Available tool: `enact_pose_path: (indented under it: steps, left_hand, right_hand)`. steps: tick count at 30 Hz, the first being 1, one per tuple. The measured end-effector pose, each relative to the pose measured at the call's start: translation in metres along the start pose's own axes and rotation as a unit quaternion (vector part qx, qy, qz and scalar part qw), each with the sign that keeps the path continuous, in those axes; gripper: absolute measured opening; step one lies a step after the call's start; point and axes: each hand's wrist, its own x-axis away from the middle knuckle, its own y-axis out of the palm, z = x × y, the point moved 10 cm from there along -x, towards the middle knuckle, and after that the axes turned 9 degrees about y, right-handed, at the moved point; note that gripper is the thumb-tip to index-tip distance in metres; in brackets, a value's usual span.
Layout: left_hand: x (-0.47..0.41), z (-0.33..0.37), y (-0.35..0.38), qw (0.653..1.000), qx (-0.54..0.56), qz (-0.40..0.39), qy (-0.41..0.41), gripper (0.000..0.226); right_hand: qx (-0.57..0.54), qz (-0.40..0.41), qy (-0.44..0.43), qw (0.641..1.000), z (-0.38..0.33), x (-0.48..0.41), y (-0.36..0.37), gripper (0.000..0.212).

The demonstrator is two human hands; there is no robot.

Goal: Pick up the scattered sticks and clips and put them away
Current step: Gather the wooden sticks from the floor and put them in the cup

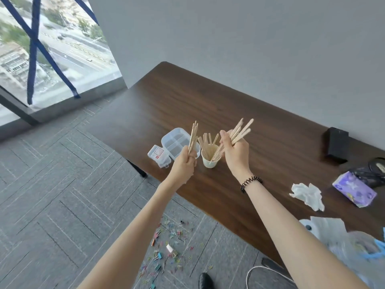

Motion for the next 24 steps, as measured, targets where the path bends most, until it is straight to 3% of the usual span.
enact_pose_path:
  steps: [4,11,17,24]
  left_hand:
    - [-0.021,-0.01,0.001,1.0,-0.003,0.027,-0.005,0.022]
    - [-0.032,-0.03,0.002,0.998,0.011,0.055,-0.008,0.031]
    - [-0.03,-0.038,0.001,0.995,0.055,0.077,-0.031,0.03]
    - [-0.026,-0.041,-0.004,0.987,0.093,0.119,-0.06,0.04]
  right_hand:
    - [-0.024,-0.014,-0.013,1.0,0.005,-0.024,0.01,0.027]
    - [0.119,-0.061,-0.041,0.99,0.024,-0.025,0.045,0.028]
    - [0.122,0.015,-0.102,0.987,0.006,-0.022,0.025,0.03]
    - [0.243,-0.041,-0.12,0.962,0.016,-0.017,0.042,0.029]
